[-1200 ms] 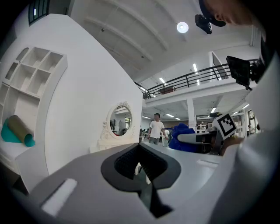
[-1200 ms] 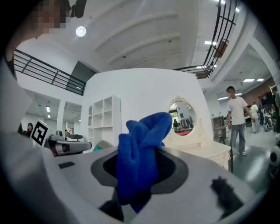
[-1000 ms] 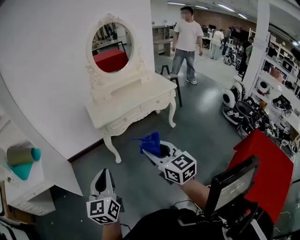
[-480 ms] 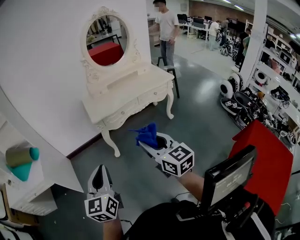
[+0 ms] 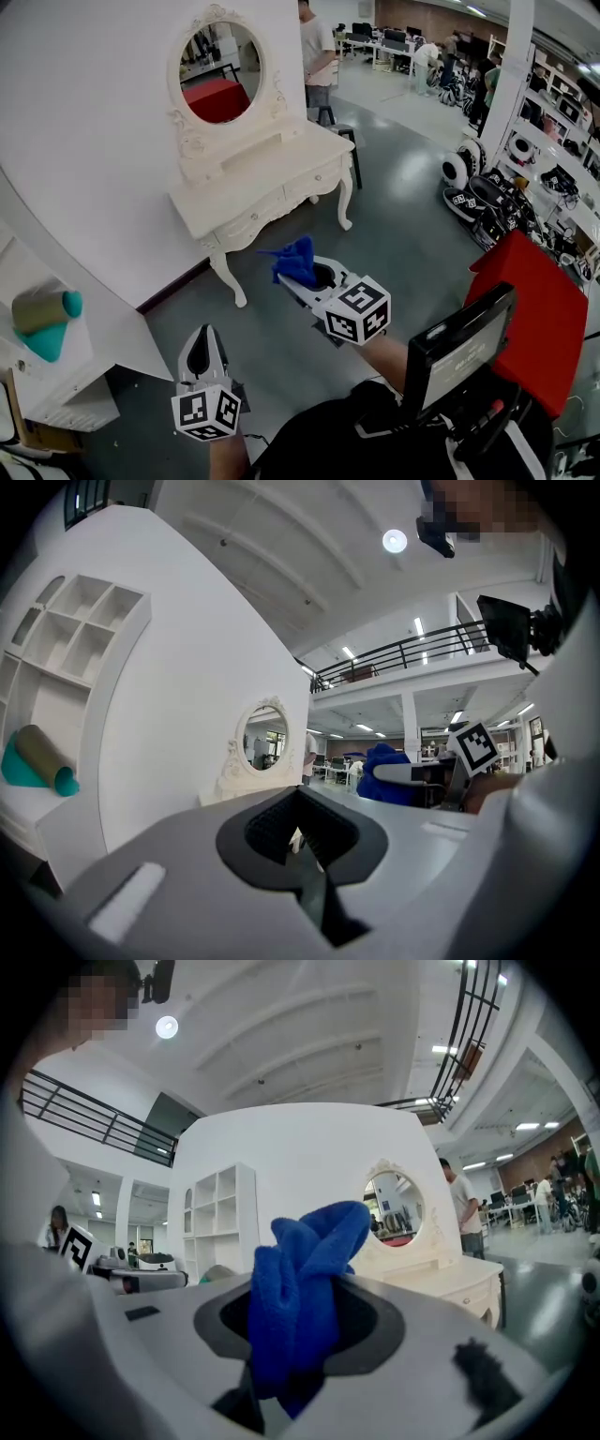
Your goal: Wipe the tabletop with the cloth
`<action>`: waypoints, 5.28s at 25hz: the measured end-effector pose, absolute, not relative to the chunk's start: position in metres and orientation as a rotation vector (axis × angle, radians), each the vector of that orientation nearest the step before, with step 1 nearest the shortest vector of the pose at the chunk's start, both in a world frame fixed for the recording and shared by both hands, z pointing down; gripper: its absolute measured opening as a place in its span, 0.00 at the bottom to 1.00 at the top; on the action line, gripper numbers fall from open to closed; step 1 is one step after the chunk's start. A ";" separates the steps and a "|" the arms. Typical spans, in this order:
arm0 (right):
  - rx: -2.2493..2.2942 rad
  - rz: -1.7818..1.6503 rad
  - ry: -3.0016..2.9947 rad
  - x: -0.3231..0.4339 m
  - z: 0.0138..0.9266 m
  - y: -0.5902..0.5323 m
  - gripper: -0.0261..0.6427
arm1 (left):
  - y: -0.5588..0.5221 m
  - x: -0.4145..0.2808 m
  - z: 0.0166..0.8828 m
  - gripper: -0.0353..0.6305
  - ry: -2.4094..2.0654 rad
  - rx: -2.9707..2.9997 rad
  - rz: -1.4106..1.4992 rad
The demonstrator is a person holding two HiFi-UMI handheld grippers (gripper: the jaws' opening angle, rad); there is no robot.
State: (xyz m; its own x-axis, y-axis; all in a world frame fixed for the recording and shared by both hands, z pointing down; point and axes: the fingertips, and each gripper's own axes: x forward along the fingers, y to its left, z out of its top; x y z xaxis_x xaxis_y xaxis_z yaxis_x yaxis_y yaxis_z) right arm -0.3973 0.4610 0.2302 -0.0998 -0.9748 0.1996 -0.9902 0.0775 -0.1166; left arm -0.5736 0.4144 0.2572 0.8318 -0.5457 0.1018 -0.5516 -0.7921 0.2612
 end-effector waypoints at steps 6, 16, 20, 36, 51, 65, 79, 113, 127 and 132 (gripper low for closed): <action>2.077 0.355 -2.238 -0.415 0.236 0.450 0.27 | 0.405 -0.587 0.266 0.06 -0.788 2.740 0.055; 2.032 0.357 -2.307 -0.394 0.248 0.402 0.27 | 0.362 -0.564 0.276 0.06 -0.815 2.736 0.055; 2.019 0.363 -2.339 -0.363 0.250 0.374 0.27 | 0.337 -0.534 0.277 0.06 -0.835 2.730 0.063; 1.900 0.390 -2.461 -0.241 0.263 0.287 0.27 | 0.242 -0.423 0.285 0.06 -1.010 2.658 0.071; 1.835 0.445 -2.452 -0.207 0.302 0.188 0.27 | 0.147 -0.379 0.316 0.06 -1.028 2.633 0.092; 1.876 0.481 -2.354 -0.216 0.344 0.023 0.27 | -0.029 -0.373 0.356 0.06 -0.897 2.665 0.086; 1.855 0.503 -2.297 -0.248 0.385 -0.124 0.27 | -0.169 -0.409 0.391 0.06 -0.894 2.656 0.067; 1.201 0.759 -2.247 -0.273 0.629 -0.274 0.28 | -0.244 -0.363 0.526 0.06 -1.213 2.360 0.393; 1.246 0.800 -2.006 -0.284 0.717 -0.290 0.28 | -0.248 -0.382 0.565 0.06 -1.056 2.383 0.468; 1.272 0.778 -1.974 -0.276 0.727 -0.292 0.28 | -0.247 -0.380 0.572 0.06 -0.984 2.399 0.466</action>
